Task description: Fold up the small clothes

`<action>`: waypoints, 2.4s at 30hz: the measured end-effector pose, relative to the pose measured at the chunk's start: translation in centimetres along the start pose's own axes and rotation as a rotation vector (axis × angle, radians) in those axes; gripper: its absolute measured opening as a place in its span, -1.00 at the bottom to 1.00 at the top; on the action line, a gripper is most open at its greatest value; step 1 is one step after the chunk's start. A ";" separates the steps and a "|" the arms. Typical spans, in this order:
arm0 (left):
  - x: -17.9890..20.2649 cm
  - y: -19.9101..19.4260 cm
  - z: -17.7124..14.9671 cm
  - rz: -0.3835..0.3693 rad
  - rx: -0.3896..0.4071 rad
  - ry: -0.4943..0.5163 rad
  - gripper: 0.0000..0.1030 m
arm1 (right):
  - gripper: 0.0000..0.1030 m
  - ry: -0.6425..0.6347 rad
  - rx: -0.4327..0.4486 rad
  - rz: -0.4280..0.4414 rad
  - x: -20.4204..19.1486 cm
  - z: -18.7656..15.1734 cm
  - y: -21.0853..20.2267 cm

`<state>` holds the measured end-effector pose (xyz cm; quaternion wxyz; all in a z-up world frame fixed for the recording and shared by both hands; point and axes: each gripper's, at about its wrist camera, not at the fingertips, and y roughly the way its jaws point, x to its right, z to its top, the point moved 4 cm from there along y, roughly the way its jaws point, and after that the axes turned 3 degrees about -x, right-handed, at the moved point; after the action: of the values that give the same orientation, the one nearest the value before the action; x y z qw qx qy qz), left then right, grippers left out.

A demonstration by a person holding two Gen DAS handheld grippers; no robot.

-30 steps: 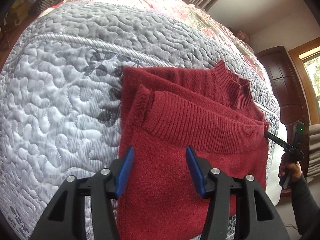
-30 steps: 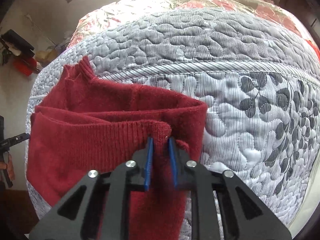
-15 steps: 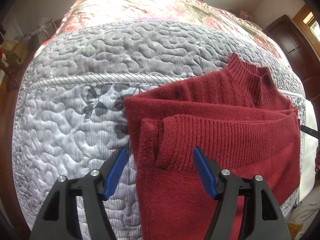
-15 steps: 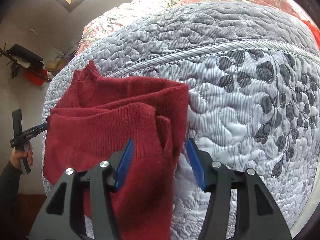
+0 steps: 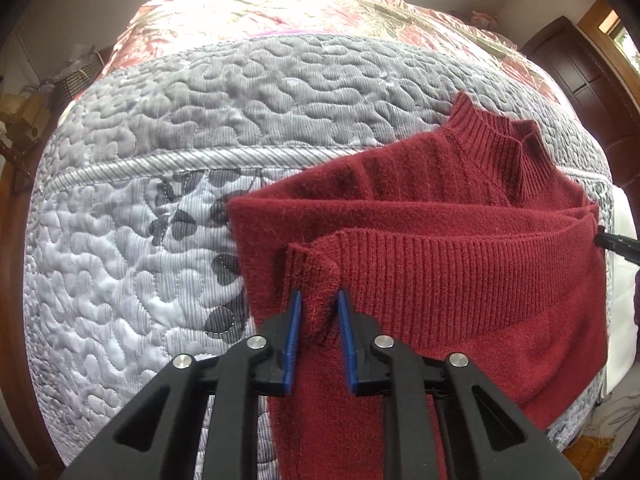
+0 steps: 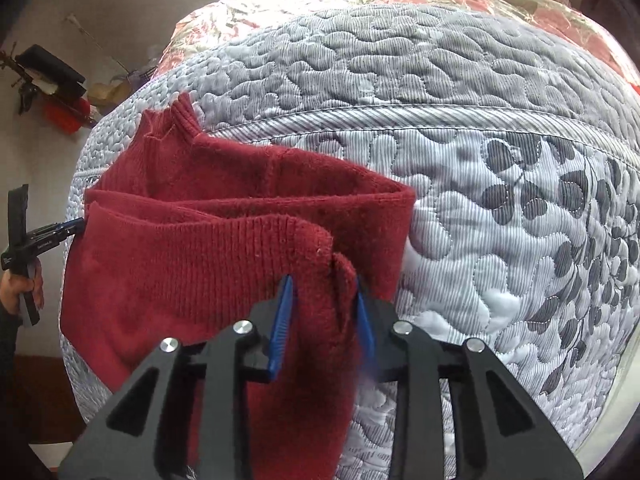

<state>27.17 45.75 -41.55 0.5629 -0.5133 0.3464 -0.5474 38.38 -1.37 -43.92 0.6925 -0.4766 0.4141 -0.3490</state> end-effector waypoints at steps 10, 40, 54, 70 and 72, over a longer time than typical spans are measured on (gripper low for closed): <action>-0.5 -2.8 -0.2 0.057 0.128 -0.011 -0.91 | -0.91 -0.037 0.111 -0.035 -1.6 -0.2 -3.3; 0.8 -7.2 -0.3 0.007 0.220 0.017 -0.90 | -0.91 0.008 0.148 0.009 -1.7 -0.4 -5.0; 1.2 -12.8 3.6 -0.057 0.384 -0.010 -0.90 | -0.91 0.017 0.297 -0.001 -2.7 3.5 -10.6; -1.1 -5.4 10.9 -0.103 0.264 -0.040 -0.90 | -0.91 0.093 0.240 -0.015 1.2 9.4 -5.3; -1.8 -3.9 10.9 -0.098 0.236 -0.055 -0.90 | -0.91 0.097 0.222 -0.019 1.6 9.6 -4.2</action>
<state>36.27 50.11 -35.61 0.6014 -0.4746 0.2383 -0.5969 47.42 -0.48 -38.42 0.7169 -0.3836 0.4014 -0.4217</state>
